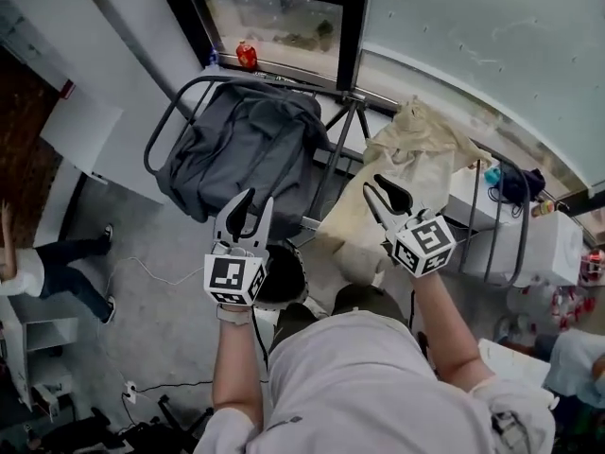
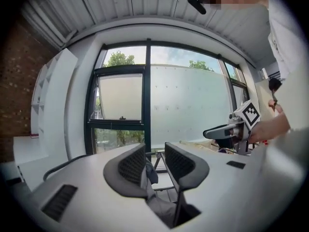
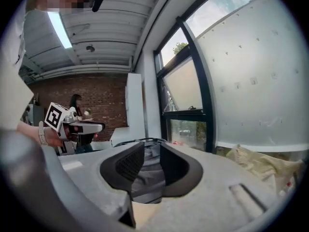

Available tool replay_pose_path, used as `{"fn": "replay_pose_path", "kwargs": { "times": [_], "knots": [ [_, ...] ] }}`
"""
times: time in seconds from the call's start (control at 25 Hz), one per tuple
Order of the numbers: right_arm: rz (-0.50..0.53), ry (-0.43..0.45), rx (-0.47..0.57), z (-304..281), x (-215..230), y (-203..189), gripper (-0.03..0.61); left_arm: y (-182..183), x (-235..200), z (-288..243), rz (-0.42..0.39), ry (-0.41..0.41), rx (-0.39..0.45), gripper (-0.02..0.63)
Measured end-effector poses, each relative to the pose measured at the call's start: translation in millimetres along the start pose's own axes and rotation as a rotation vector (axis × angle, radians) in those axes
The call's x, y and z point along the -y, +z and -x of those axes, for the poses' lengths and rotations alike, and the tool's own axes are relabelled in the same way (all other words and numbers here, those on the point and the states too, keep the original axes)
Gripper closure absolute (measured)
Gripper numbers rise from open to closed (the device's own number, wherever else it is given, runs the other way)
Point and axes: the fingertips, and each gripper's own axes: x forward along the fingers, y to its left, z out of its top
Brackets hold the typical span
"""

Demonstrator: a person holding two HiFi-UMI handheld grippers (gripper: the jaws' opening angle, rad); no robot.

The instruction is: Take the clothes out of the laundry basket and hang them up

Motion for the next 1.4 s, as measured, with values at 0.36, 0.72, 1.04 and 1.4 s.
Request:
{"fn": "replay_pose_path", "kwargs": {
  "times": [0.36, 0.72, 1.04, 1.4],
  "knots": [
    [0.078, 0.265, 0.031, -37.6, -135.6, 1.8, 0.545, 8.0, -39.2, 108.8, 0.047, 0.153, 0.109, 0.612],
    [0.137, 0.368, 0.017, -48.9, -193.5, -15.9, 0.545, -18.7, -50.1, 161.2, 0.026, 0.245, 0.103, 0.612],
    [0.143, 0.342, -0.005, -47.4, -201.0, -26.2, 0.545, -32.8, -50.8, 170.8, 0.055, 0.254, 0.1, 0.612],
    [0.12, 0.337, -0.021, -48.3, -200.0, -30.0, 0.545, -40.1, -49.0, 164.3, 0.053, 0.24, 0.07, 0.612]
  ]
}}
